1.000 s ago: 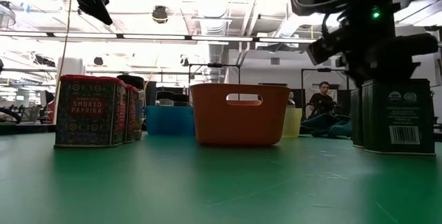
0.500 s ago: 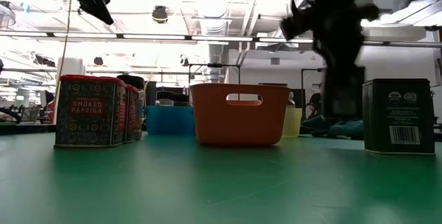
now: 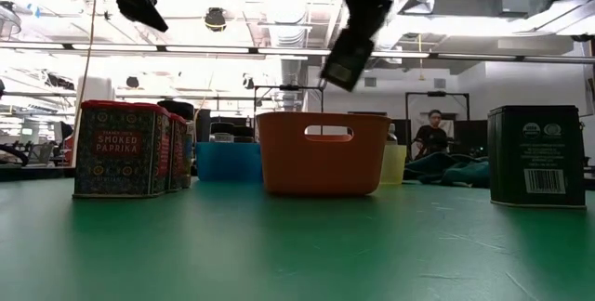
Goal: Sort spices by type
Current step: Put the top black seasoning can into the pink bin
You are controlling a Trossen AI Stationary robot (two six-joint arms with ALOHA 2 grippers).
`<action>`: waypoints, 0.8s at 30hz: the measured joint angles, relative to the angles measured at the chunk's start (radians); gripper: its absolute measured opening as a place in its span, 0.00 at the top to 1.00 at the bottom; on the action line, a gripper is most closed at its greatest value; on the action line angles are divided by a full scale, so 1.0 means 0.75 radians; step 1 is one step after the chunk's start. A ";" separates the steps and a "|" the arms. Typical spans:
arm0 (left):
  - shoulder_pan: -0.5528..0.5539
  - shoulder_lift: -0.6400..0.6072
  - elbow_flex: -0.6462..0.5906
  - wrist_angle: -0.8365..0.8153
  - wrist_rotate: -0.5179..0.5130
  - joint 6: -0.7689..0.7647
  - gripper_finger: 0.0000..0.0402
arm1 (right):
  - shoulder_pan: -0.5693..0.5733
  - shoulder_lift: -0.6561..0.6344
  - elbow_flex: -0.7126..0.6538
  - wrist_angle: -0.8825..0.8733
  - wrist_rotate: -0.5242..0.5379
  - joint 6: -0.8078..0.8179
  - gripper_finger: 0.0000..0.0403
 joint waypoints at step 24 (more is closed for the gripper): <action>0.034 -0.001 0.003 0.036 0.020 0.018 0.25 | -0.417 0.612 0.783 -0.075 -0.033 -0.469 0.58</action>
